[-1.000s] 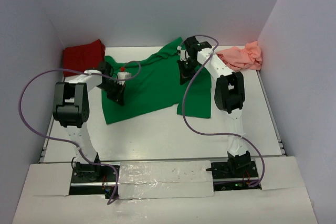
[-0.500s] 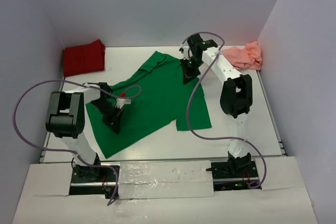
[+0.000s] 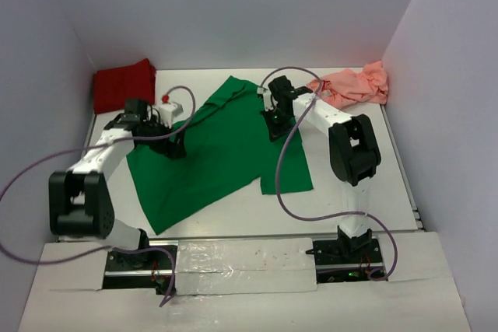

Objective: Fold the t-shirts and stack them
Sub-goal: Flatten out the tshirt

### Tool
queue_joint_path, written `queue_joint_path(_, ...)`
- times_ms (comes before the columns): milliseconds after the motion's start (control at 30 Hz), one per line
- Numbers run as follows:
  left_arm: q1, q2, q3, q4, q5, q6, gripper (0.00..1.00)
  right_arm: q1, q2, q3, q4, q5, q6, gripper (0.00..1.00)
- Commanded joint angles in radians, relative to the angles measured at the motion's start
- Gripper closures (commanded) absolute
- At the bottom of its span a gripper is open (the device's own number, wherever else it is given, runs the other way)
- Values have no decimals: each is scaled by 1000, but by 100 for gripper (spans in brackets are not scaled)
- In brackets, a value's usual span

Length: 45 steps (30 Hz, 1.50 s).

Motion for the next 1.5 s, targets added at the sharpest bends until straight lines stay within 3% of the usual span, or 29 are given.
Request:
queue_joint_path(0,16,-213,-85,509,-116,-278,7,66,-68,-43,220,105,-44,100)
queue_joint_path(100,58,-225,-100,630,-189,-434,9,85,-54,-75,292,123,-24,100)
queue_joint_path(133,64,-242,-122,761,-229,-446,8,89,-50,-84,320,128,-19,100)
queue_joint_path(167,65,-261,-130,790,-287,-457,7,94,-31,-80,326,136,-16,100)
queue_joint_path(367,78,-302,-107,802,-395,-509,7,112,82,23,170,208,-4,100)
queue_joint_path(600,159,-347,-98,692,-383,-480,7,117,68,-75,49,286,-19,100)
queue_joint_path(1067,208,-414,-59,485,-263,-428,7,105,-54,-341,-173,216,-31,100)
queue_joint_path(1200,206,-419,-50,431,-217,-412,7,83,-86,-381,-299,153,-73,100)
queue_joint_path(1367,208,-431,-52,390,-181,-408,7,63,-200,-398,-373,243,-91,100)
queue_joint_path(1467,206,-437,-55,370,-135,-397,7,43,-205,-381,-474,213,-130,100)
